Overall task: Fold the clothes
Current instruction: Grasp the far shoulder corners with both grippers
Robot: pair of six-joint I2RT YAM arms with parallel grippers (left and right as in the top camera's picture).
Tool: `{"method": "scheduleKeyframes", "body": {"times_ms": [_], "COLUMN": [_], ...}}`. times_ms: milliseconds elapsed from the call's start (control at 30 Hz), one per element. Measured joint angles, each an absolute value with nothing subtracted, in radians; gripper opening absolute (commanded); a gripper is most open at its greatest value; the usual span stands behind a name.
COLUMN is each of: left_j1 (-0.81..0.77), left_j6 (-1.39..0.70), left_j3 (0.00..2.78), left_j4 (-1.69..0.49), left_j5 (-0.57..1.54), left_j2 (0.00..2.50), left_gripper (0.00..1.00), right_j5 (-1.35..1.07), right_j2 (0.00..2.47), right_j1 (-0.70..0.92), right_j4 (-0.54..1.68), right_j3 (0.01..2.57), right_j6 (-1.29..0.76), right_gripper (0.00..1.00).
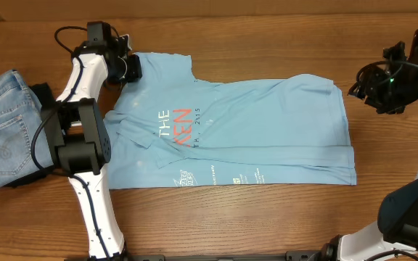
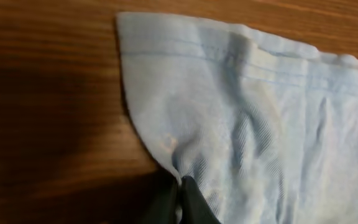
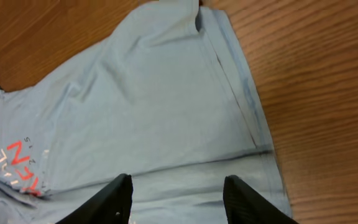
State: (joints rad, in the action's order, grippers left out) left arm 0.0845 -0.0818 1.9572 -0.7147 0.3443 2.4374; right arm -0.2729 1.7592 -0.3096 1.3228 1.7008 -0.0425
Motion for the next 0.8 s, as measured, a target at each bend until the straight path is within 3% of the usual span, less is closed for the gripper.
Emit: {"method": "scheduleKeyframes", "body": {"times_ms": [267,333,500,733,800], "left_j1": [0.093,0.093,0.093,0.092,0.091], "left_j6": [-0.086,-0.105,-0.147,-0.155,-0.155], "left_j3": [1.96,1.956,1.956,1.956,1.956], "left_j4": [-0.871,-0.888,-0.945,-0.996,-0.996], "left_j5": [0.355,0.348,0.347,0.344,0.344], "left_j2": [2.413,2.389,2.366,2.365,2.365], "left_gripper": [0.04,0.04,0.04,0.04,0.04], "right_j5": [-0.274,-0.273,-0.277,-0.272,-0.271], "right_j2": [1.887,1.964,2.148,2.244,2.272], "right_j1": [-0.304,-0.285,-0.238,-0.24,-0.238], "right_j4": [1.172,1.098,0.837,0.642,0.634], "right_j3": [1.701,1.701,1.7,1.699,1.699], "right_j6": [-0.036,-0.032,-0.027,-0.026,-0.023], "right_gripper": [0.52,0.61,0.63,0.63,0.59]}}
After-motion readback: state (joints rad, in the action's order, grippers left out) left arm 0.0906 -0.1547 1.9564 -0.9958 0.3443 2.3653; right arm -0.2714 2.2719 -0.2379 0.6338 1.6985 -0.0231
